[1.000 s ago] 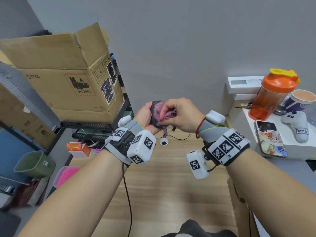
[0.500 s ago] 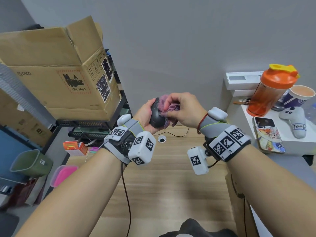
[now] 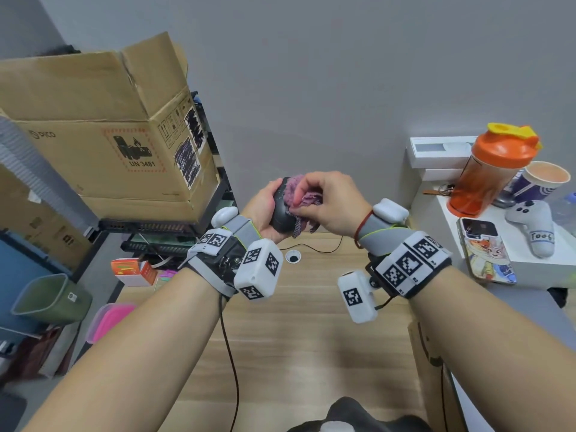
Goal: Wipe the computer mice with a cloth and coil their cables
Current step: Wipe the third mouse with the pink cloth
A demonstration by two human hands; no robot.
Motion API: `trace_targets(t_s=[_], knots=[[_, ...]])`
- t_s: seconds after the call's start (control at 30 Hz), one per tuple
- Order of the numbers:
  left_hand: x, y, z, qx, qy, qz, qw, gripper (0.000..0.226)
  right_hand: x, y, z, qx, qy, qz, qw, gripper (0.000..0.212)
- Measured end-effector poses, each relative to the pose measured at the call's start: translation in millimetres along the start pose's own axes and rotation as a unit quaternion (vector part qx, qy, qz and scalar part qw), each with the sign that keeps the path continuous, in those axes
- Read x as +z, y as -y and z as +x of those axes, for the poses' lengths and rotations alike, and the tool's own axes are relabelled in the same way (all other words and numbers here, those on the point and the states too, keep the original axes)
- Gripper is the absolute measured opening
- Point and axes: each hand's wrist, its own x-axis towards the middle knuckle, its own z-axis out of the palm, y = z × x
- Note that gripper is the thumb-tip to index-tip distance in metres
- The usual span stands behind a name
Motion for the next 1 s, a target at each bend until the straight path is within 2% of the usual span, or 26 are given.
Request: trace_targets(t_s=[0.13, 0.23, 0.3, 0.47, 0.63, 0.7, 0.77, 0.9, 1.0], knots=[[0.1, -1.7, -1.6, -0.010, -0.018, 0.055, 0.998, 0.045, -8.0, -8.9, 12.5, 0.062, -0.079, 0.024, 0.995, 0.018], [1.4, -0.5, -3.9, -0.033, -0.013, 0.069, 0.997, 0.046, -15.3, -14.2, 18.9, 0.080, -0.117, -0.043, 0.989, 0.027], [0.5, -0.8, -4.4, -0.038, -0.008, 0.069, 0.997, 0.045, -15.8, -10.5, 23.4, 0.063, -0.104, -0.063, 0.991, 0.028], [-0.4, -2.3, -0.3, -0.024, -0.013, 0.098, 0.995, 0.054, -11.5, 0.5, 25.2, -0.011, -0.009, -0.097, 0.995, 0.025], [-7.6, -7.7, 3.8, 0.008, -0.007, 0.078, 0.997, 0.029, -2.0, 10.8, 13.3, -0.096, 0.061, -0.054, 0.992, 0.024], [-10.5, -7.7, 3.1, 0.006, 0.007, 0.056, 0.998, 0.027, -3.6, 10.9, 12.3, -0.100, 0.095, -0.031, 0.990, 0.023], [-10.7, -5.3, 3.0, -0.018, 0.009, 0.072, 0.997, 0.031, -10.0, 7.5, 18.4, -0.079, 0.074, -0.025, 0.994, 0.022], [-1.5, -2.8, 4.4, -0.037, 0.021, 0.102, 0.994, 0.047, -17.6, -0.3, 28.4, 0.006, -0.046, -0.073, 0.996, 0.019], [-2.0, -5.4, 6.1, -0.018, 0.002, 0.083, 0.996, 0.049, -9.6, 2.4, 20.9, -0.026, -0.009, -0.040, 0.999, 0.016]])
